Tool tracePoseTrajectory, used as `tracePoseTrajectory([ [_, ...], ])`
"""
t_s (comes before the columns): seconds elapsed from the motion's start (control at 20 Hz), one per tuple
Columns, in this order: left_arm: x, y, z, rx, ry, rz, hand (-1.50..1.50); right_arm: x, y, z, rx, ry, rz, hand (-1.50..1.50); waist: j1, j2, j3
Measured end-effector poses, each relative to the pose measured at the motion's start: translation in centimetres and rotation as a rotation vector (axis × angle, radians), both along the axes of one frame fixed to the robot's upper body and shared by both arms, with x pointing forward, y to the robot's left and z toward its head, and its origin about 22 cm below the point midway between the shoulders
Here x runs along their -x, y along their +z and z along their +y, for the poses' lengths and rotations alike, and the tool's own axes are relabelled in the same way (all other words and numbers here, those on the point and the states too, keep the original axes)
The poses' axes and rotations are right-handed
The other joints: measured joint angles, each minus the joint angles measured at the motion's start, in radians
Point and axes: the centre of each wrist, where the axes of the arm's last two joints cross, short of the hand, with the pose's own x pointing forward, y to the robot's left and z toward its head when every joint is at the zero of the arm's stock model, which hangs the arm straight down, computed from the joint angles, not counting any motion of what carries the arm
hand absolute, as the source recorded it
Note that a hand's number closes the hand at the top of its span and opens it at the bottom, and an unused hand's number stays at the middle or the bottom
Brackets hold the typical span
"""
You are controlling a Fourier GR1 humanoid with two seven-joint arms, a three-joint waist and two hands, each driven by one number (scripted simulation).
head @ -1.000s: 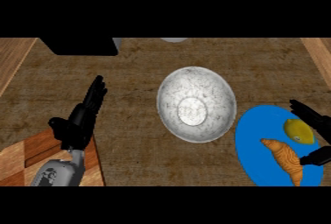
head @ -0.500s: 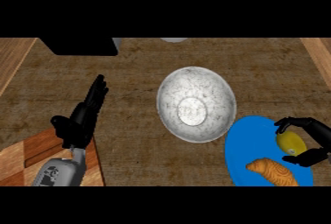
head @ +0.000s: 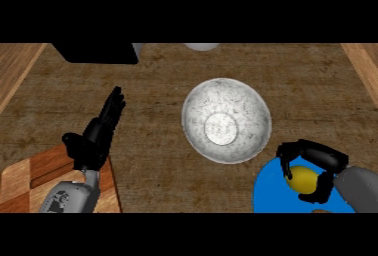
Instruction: Pick the lemon from the plate and place it in the bowl
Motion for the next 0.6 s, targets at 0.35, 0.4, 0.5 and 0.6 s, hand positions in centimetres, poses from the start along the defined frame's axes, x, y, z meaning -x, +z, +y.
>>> tracePoseTrajectory([
  [0.35, -0.2, 0.2, 0.4, 0.001, 0.027, 0.004, 0.0, 3.6, 0.2, 7.7, -0.122, 0.385, -0.052, 1.5, -0.032, -0.001, 0.006],
  [0.4, -0.1, 0.1, 0.4, 0.002, 0.033, 0.007, 0.0, 4.1, 0.7, 8.1, -0.156, 0.408, -0.063, 1.5, -0.036, 0.0, 0.008],
  [0.5, 0.1, -0.1, 0.8, 0.003, 0.045, 0.008, 0.0, 5.3, 1.9, 8.6, -0.23, 0.441, -0.087, 1.5, -0.048, 0.0, 0.009],
  [0.6, 0.2, 0.1, 1.1, 0.002, 0.052, 0.006, 0.0, 6.4, 3.5, 8.5, -0.298, 0.459, -0.119, 1.5, -0.058, -0.001, 0.011],
])
